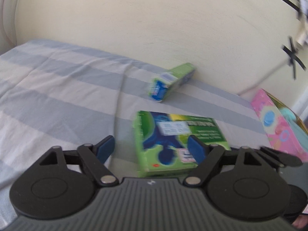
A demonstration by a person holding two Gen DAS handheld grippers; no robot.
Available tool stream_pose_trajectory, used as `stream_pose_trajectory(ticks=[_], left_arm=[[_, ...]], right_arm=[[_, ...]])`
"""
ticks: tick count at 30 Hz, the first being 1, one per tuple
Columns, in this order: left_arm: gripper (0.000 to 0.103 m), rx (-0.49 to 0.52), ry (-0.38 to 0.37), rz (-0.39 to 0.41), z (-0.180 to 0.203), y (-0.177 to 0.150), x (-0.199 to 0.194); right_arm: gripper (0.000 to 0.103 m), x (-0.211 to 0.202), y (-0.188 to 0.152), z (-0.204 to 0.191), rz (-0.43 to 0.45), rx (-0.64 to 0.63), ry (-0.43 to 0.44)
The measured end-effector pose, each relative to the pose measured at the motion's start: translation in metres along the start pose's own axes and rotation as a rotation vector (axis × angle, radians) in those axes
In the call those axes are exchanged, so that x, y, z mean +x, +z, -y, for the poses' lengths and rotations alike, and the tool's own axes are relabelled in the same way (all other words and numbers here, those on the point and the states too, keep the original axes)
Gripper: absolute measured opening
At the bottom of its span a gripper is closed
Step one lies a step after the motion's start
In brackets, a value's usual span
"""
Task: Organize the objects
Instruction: 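Carry the medicine box onto the pencil case in the tin and release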
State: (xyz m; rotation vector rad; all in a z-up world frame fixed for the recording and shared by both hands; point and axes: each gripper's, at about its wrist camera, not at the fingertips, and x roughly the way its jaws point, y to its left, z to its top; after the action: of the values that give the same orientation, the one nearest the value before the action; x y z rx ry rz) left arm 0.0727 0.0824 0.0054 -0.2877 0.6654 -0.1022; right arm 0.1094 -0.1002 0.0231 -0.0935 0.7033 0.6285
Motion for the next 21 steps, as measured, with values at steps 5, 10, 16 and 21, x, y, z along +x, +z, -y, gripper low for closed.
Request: stream_pose_trajectory(ticks=[5,10,16,21], left_arm=[[0.072,0.07,-0.037,0.005,0.036,-0.001,-0.011],[0.071,0.167,-0.152,0.072,0.101,0.009,-0.028],[0.073,0.293,-0.305,0.056,0.21,0.021,-0.003],[0.073,0.413,-0.392,0.013,0.306,0.019,0.037]], right_arm=[[0.071,-0.011,-0.009,-0.01,0.022,-0.03,-0.052],[0.071,-0.069,-0.02,0.012,0.143,0.034,-0.11],[0.071,-0.15,-0.03,0.058,0.257,0.03,-0.318],[0.071,-0.202,-0.038,0.137,0.258,0.151,-0.423]])
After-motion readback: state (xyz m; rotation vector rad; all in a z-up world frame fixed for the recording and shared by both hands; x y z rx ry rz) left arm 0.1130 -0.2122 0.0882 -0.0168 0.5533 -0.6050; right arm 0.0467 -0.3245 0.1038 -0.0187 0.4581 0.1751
